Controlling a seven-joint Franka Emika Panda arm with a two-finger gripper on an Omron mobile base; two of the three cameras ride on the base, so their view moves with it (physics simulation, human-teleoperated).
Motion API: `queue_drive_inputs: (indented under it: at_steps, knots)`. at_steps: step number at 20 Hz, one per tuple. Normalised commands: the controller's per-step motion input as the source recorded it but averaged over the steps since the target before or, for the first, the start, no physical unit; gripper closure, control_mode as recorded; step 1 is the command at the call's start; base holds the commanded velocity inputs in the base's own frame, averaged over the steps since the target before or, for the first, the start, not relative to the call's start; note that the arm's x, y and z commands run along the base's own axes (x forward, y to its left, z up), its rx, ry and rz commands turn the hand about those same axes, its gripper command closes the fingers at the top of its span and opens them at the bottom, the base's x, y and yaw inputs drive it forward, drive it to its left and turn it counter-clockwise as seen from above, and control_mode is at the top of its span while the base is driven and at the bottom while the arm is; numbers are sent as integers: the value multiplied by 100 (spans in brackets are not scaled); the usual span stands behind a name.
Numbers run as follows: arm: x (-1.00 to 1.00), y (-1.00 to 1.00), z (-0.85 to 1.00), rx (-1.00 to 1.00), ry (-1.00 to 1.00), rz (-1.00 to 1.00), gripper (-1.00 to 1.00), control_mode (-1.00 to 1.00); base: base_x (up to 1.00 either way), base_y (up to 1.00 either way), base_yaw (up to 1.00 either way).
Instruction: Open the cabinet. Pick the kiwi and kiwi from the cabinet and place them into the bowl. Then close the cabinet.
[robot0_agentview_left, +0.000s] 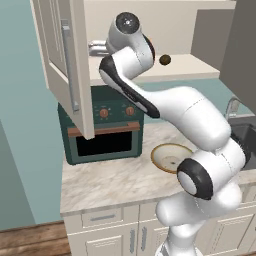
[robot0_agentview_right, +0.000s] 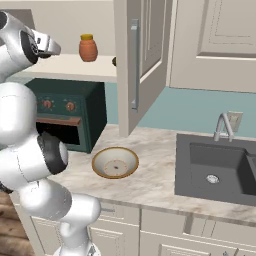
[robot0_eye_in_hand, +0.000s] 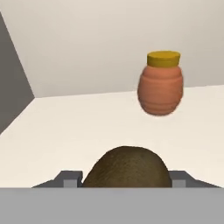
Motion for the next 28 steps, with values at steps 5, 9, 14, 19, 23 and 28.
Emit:
queue_drive_inputs:
  at_steps: [5,9,14,19,23,28]
  knots:
    - [-100,-100,-7,-3,-10,0,100,-100,0,0,0]
    - [-100,-100,-1,-2,0,0,100,-100,0,0,0]
    - [-100,-100,-2,-4,3,0,100,-100,0,0,0]
    - [-22,-42,-76,-19,25,2,100,-100,0,0,0]
    - [-21,-43,-100,-14,23,0,100,-100,0,0,0]
    - [-12,-48,-100,-11,25,0,100,-100,0,0,0]
